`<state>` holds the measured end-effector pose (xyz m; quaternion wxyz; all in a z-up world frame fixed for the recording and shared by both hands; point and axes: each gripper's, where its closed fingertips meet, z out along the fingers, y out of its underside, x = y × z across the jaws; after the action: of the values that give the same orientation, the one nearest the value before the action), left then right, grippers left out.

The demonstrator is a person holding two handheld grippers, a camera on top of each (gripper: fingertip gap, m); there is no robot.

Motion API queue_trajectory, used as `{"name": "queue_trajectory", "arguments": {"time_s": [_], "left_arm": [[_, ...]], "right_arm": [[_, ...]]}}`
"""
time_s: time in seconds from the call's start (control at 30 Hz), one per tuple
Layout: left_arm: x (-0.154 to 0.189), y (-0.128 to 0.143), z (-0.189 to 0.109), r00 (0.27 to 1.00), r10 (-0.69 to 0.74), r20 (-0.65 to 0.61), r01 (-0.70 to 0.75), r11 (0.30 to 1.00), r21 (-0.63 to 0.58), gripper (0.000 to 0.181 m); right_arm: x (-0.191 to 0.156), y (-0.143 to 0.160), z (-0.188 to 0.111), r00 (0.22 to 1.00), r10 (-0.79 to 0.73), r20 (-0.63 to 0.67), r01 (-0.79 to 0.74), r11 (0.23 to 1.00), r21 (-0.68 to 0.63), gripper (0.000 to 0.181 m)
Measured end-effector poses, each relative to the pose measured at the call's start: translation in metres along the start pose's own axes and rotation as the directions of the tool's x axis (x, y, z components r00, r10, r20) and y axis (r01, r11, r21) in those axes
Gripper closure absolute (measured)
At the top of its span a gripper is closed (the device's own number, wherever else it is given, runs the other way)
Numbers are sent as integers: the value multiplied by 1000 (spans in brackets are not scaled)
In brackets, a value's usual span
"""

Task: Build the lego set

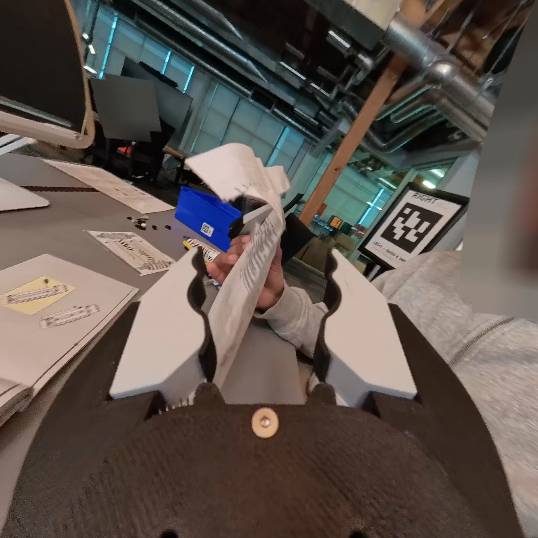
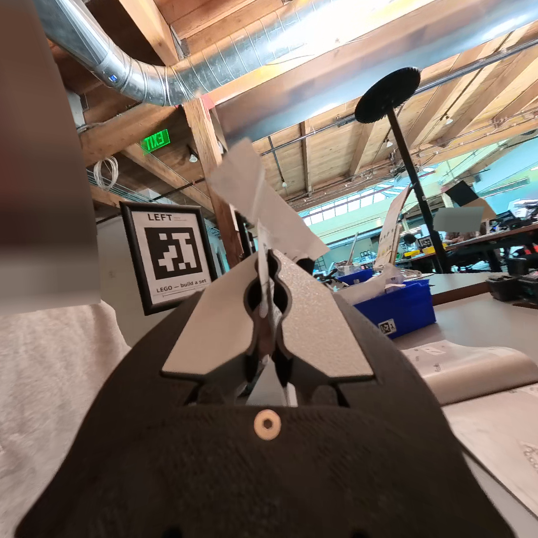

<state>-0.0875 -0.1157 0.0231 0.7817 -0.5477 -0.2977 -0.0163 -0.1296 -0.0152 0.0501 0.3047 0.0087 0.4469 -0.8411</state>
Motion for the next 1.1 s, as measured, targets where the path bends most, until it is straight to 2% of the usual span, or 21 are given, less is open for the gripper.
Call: {"name": "queue_trajectory", "arguments": {"time_s": [0.03, 0.2, 0.3, 0.37, 0.43, 0.47, 0.53, 0.57, 0.6, 0.67, 0.7, 0.77, 0.83, 0.87, 0.93, 1.03, 1.1], "left_arm": [[4, 1, 3, 999, 6, -38, -6, 1000, 2, 112], [13, 2, 7, 993, 65, -101, -64, 998, 15, 181], [16, 6, -4, 993, 62, -96, -67, 996, -53, 181], [16, 11, -11, 994, 94, -53, -100, 989, -111, 181], [13, 17, -16, 992, 125, -7, -124, 976, -182, 181], [12, 21, -17, 990, 142, 15, -136, 966, -219, 181], [9, 26, -18, 983, 174, 52, -153, 949, -277, 181], [11, 27, -16, 982, 183, 53, -160, 943, -292, 181], [13, 27, -14, 981, 189, 49, -166, 939, -300, 181], [18, 28, -9, 980, 197, 35, -177, 933, -314, 181], [19, 29, -8, 979, 202, 32, -181, 928, -326, 181], [19, 34, -5, 974, 223, 38, -195, 912, -362, 181], [24, 40, -2, 968, 249, 13, -223, 889, -399, 181], [27, 42, -1, 967, 256, 0, -234, 881, -412, 181], [33, 45, 0, 960, 278, -20, -259, 865, -431, 181], [37, 49, 0, 956, 292, -41, -277, 845, -457, 181], [38, 51, 0, 952, 301, -47, -288, 836, -467, 181]], "right_arm": [[0, 2, 1, 1000, -10, -8, 10, 1000, -6, 181], [-3, 31, 13, 1000, 4, 10, -3, 992, -124, 181], [-13, 44, 13, 999, 13, 31, -7, 982, -189, 175], [-16, 43, 10, 1000, -5, -13, 2, 982, -190, 154], [-9, 23, 9, 988, -46, -147, 28, 992, -122, 122], [-4, 9, 10, 968, -92, -233, 68, 992, -108, 115], [-16, -15, 21, 924, -254, -287, 215, 963, -162, 135], [-26, -20, 29, 893, -364, -265, 306, 922, -237, 153], [-32, -21, 37, 849, -473, -236, 390, 861, -325, 160], [-32, -16, 51, 722, -674, -154, 533, 684, -498, 166], [-28, -9, 56, 671, -732, -116, 551, 597, -583, 174], [-13, 14, 57, 637, -766, -80, 469, 469, -748, 181], [-8, 40, 60, 654, -754, 53, 434, 317, -843, 158], [-9, 52, 63, 678, -727, 110, 430, 271, -861, 147], [-10, 68, 68, 732, -660, 169, 408, 227, -884, 128], [-11, 88, 67, 845, -505, 174, 305, 188, -934, 119], [-18, 97, 66, 924, -360, 125, 203, 187, -961, 122]]}}
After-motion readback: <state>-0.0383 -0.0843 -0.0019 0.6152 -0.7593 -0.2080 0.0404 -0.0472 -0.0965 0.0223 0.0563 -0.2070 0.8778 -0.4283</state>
